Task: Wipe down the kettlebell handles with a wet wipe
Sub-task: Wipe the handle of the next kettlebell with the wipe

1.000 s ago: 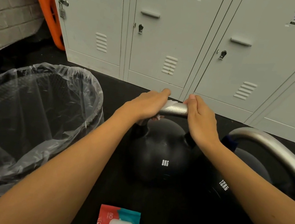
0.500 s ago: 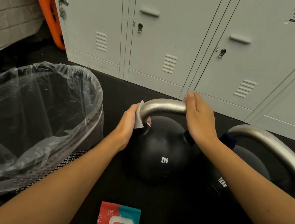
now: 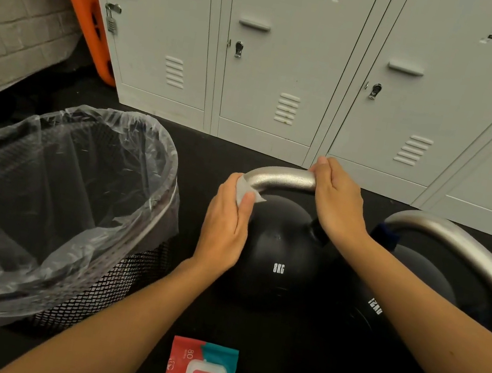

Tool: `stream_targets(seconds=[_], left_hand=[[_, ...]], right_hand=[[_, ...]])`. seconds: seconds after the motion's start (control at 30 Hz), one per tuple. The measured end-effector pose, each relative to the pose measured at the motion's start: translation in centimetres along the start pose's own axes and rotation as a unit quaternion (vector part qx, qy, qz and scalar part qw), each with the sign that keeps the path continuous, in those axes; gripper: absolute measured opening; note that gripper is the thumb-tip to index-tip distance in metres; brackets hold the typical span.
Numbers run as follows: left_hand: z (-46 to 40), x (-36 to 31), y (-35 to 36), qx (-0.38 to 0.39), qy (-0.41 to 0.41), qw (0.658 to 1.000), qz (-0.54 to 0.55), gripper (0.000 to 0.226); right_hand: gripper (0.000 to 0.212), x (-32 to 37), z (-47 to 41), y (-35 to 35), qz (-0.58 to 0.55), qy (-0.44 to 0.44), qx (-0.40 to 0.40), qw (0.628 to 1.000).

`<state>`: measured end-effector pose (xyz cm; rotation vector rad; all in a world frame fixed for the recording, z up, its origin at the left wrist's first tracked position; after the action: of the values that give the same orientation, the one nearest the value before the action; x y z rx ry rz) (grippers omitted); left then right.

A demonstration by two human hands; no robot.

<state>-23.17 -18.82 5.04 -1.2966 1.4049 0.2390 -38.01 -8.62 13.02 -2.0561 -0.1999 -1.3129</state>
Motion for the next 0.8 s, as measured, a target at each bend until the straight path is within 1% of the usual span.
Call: stream_targets(seconds=[0.07,0.13,0.23,0.33,0.4,0.47,0.53,0.63,0.67,0.8], left_hand=[[0.1,1.0,0.1,0.033,-0.002,0.999,-0.020,0.058],[0.2,1.3,0.0,0.047,-0.008,0.999,-0.025,0.060],[-0.1,-0.4,-0.6,0.025,0.000,0.999,-0.036,0.053],[-0.7,-2.6,-1.2,-0.002,0.044,0.996,-0.083,0.059],[-0.6,-2.4,-1.3,-0.007,0.047,0.994,-0.101,0.059],[-0.1,-1.1,-1.2,-0.008,0.028,0.995,-0.097,0.051],[0.6,0.4,-0.8,-0.001,-0.006,0.997,-0.071,0.047],[1.7,2.4,0.3,0.017,-0.075,0.996,-0.038,0.061],[2.1,3.0,0.6,0.022,-0.090,0.995,-0.028,0.062],[3.0,4.2,1.3,0.051,-0.100,0.993,-0.026,0.061]], right_hand=[[0.037,0.0,0.0,0.0,-0.001,0.002,0.000,1.000],[0.037,-0.1,0.0,0.0,0.002,0.004,-0.003,1.000],[0.037,-0.1,-0.1,-0.1,0.009,0.003,-0.009,1.000],[0.038,-0.1,-0.1,-0.2,0.009,-0.001,-0.012,1.000],[0.039,-0.1,-0.1,-0.1,0.011,0.000,-0.009,1.000],[0.039,-0.1,-0.1,0.0,0.012,-0.002,-0.005,1.000],[0.038,0.0,-0.1,0.0,0.008,-0.005,-0.003,1.000],[0.036,0.1,0.0,0.0,0.006,-0.006,-0.003,1.000],[0.036,0.0,0.0,0.0,0.006,-0.005,-0.003,1.000],[0.035,0.0,0.0,0.1,0.006,-0.004,0.000,1.000]])
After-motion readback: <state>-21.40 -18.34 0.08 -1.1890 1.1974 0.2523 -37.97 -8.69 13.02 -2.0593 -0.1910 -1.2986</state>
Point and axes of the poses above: each hand's wrist, its own z-axis away from the middle knuckle, its own y-axis out of the palm, x = y × z, the point moved 9 cm from there along -z, towards the middle knuckle, and after that the axes turned 10 degrees about -z, right-handed, at the moved point
